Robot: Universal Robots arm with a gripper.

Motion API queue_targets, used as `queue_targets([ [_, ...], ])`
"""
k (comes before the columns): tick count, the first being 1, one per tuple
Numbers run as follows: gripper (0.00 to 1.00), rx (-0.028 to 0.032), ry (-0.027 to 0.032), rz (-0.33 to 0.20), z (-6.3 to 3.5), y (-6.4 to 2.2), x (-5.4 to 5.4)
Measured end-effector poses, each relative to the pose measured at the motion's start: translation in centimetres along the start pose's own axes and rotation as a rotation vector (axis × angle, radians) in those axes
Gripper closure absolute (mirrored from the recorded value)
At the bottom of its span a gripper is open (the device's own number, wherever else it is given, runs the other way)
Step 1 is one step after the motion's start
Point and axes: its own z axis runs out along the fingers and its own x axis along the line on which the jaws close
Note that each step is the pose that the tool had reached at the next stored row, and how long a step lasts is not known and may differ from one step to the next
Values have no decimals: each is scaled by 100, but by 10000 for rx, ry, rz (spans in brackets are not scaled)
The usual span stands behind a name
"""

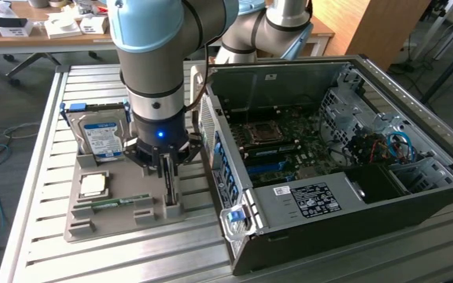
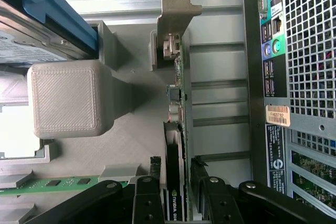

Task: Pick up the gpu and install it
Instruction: 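Pick up the gpu and move the gpu toward the slot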

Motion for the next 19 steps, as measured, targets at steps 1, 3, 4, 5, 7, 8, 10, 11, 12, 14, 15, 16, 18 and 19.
queue_targets([
  [1, 64, -2, -1, -1, 1, 5, 0],
  [3, 64, -2, -1, -2, 2, 9, 1],
  [4, 64, -2, -2, -1, 2, 11, 1],
  [5, 64, -2, -1, 0, 2, 13, 1],
  [7, 64, -2, -2, 1, 3, 19, 2],
  [8, 64, -2, -1, 0, 3, 19, 2],
  [10, 64, -1, -1, 0, 2, 19, 2],
  [11, 64, -1, -1, 0, 2, 19, 2],
  [12, 64, -2, -1, 0, 2, 19, 2],
  [14, 64, -2, -1, 0, 2, 19, 2],
  [15, 64, -2, -1, 0, 2, 19, 2],
  [16, 64, -2, -1, 0, 2, 19, 2],
  [18, 64, -2, -2, 0, 3, 19, 2],
  [19, 65, -2, -2, 0, 2, 19, 2],
])
